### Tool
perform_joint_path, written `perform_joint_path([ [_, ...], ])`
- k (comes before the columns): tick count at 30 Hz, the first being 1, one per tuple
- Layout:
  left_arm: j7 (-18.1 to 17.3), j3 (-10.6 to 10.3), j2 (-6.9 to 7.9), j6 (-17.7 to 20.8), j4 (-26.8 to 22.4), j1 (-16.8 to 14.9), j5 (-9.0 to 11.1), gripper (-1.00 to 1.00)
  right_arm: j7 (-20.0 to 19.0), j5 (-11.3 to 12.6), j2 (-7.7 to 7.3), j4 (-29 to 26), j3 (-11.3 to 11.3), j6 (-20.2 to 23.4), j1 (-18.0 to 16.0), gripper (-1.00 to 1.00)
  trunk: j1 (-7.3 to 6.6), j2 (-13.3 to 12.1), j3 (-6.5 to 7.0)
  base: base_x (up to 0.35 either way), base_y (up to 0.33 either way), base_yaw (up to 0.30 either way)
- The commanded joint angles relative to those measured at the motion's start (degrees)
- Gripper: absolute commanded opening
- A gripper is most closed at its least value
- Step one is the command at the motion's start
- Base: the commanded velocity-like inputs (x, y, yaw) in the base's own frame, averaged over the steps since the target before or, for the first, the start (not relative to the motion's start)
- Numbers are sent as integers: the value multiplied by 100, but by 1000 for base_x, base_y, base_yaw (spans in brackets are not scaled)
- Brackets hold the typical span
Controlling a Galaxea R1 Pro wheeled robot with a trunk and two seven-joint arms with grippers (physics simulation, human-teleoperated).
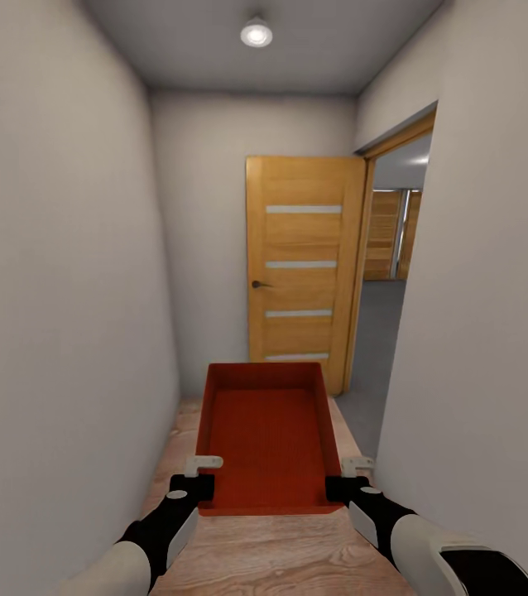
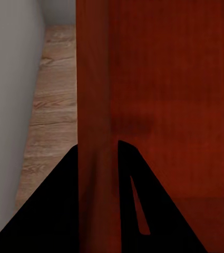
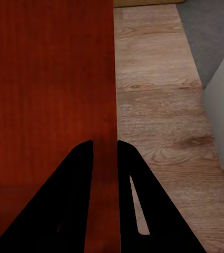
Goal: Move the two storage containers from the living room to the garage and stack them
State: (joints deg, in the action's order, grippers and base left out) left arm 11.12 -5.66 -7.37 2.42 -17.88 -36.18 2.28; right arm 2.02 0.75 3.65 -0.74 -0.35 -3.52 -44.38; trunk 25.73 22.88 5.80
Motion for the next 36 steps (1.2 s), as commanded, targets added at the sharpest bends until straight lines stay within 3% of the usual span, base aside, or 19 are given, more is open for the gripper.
perform_joint_path([
  [1,405,56,16,30,-23,-3,-70,-100,-8,-5,5,12,-141,-17,-1,-100,5,4,-2,322,0,0],
  [36,404,56,16,30,-23,-3,-70,-100,-8,-1,5,12,-141,-17,-1,-100,5,4,-2,322,0,0],
])
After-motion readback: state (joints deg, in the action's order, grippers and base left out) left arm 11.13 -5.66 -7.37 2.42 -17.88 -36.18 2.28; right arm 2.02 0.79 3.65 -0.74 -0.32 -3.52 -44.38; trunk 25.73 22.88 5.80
